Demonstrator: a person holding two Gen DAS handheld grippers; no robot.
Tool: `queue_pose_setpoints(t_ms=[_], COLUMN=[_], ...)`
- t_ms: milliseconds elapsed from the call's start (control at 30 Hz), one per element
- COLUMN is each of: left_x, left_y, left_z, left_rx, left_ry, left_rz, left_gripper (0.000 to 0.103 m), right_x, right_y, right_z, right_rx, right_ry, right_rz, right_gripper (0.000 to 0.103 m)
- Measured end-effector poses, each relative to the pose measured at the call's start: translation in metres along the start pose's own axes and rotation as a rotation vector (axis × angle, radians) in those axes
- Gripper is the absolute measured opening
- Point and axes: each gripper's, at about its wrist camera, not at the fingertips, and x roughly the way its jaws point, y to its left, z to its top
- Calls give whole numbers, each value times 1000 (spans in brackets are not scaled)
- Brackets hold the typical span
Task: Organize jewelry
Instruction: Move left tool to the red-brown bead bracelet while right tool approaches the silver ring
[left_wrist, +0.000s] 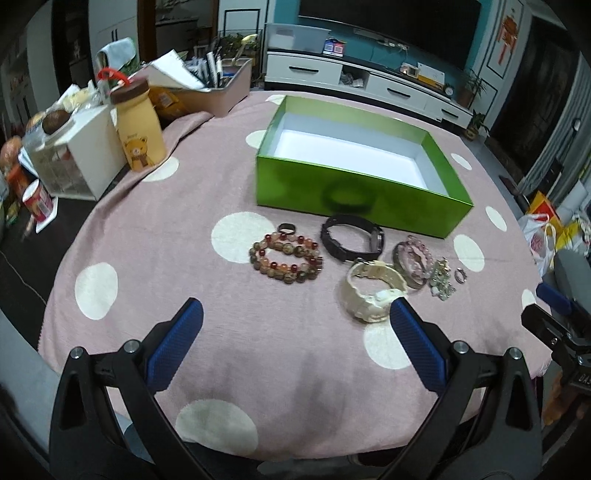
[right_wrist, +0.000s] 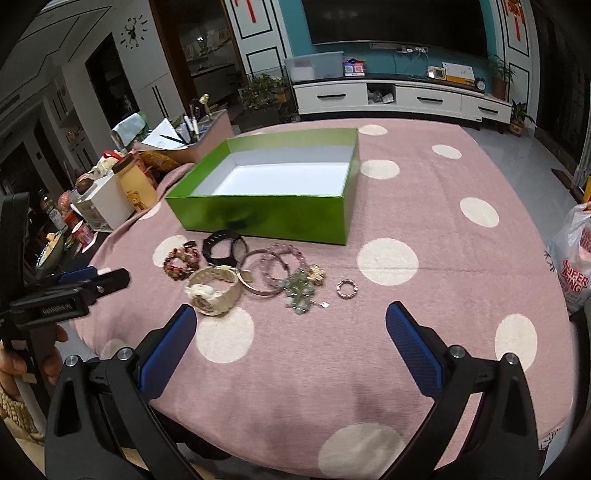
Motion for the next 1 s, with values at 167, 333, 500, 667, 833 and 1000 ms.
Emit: queue_pose_setpoints(t_ms=[167, 333, 500, 667, 833, 1000], left_x=[16, 32, 47, 59, 68, 82], left_y=[19, 35, 41, 45, 46, 37], left_z=[-3, -4, -2, 6, 23, 33], left_rx=[-47, -90, -102, -102, -52, 35], left_ry=[10, 33, 42, 35, -8, -10], left_rz=[6, 31, 52, 40, 22, 19], left_gripper=[101, 101, 100, 88, 80, 66], right_x=[17, 33, 46, 53, 60, 68], right_y=[-19, -35, -40, -45, -46, -47], right_z=[-6, -9, -7, -5, 0, 5], right_rx=[29, 63, 79, 83, 85, 82], right_ry=[33, 56, 73, 76, 77, 86], right_rz=[-42, -57, -54, -50, -44, -46], right_gripper=[102, 99, 85, 73, 68, 60])
